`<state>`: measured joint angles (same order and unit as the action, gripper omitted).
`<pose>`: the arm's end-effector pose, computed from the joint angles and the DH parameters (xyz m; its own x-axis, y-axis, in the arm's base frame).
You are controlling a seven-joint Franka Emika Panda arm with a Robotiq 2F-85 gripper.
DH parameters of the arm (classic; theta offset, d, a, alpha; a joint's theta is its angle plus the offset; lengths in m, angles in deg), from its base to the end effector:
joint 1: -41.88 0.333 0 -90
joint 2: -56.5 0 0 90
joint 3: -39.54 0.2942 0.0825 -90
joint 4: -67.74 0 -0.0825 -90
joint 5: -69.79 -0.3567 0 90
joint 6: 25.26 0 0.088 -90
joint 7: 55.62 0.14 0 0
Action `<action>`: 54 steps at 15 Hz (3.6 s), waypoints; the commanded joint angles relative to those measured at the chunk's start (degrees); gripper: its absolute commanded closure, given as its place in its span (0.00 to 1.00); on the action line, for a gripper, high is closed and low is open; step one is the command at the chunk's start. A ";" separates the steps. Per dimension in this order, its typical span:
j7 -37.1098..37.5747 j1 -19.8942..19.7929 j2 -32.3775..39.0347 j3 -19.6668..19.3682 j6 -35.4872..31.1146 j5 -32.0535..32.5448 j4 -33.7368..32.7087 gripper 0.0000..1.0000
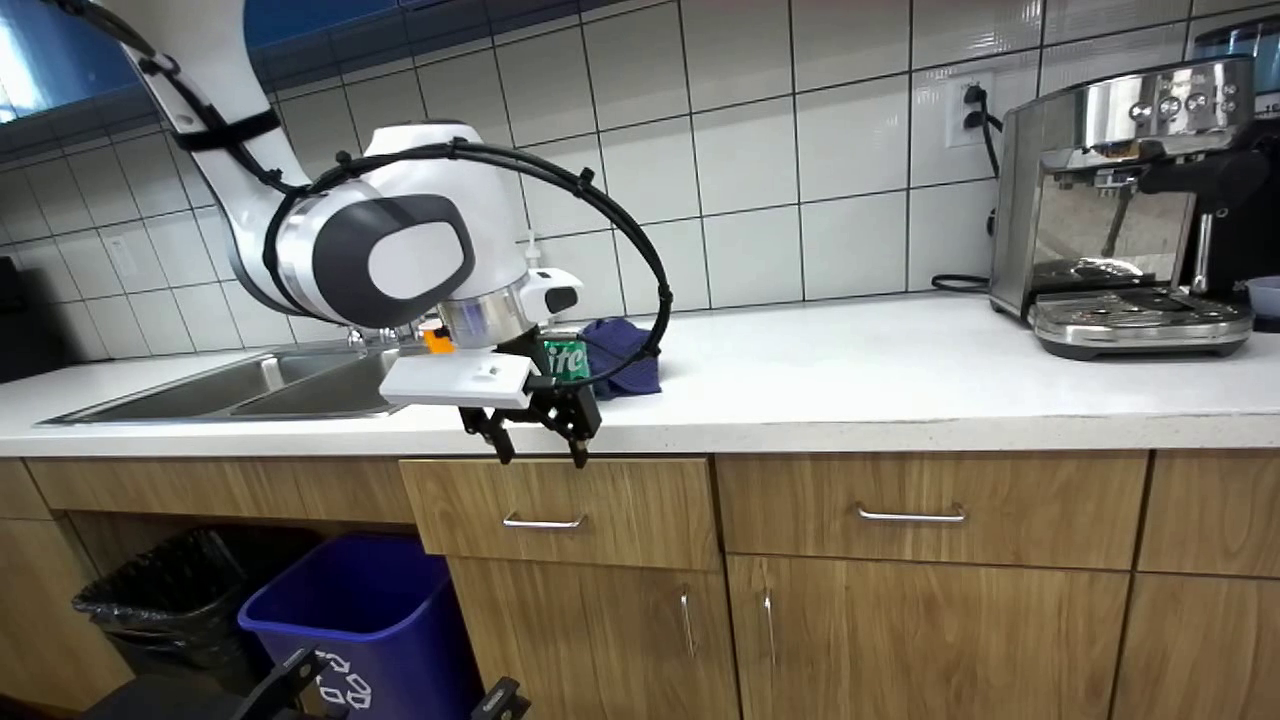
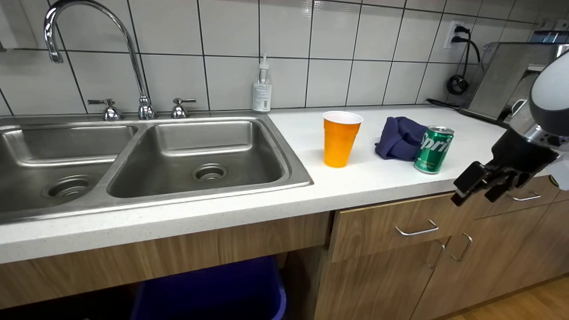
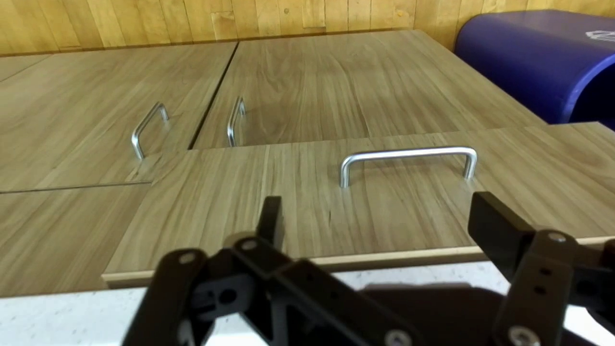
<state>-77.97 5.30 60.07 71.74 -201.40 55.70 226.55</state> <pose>0.4028 -0.0457 0.1940 0.9654 0.0615 0.2534 0.0668 -0.9977 -0.0126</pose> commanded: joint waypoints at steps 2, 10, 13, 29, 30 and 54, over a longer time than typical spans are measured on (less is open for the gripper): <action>2.29 0.57 -6.61 0.86 1.69 -4.67 1.16 0.00; 9.59 0.81 -10.50 1.56 1.60 -10.71 1.13 0.00; 12.94 -0.54 -11.25 2.49 3.97 -9.63 0.46 0.00; 9.56 7.23 -15.28 2.44 17.83 -14.44 0.45 0.00; 8.62 8.17 -15.38 2.37 18.17 -15.26 0.43 0.00; 14.33 4.61 -25.48 3.46 28.72 -4.72 0.35 0.00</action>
<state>-65.47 11.76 37.61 74.39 -175.59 50.00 226.52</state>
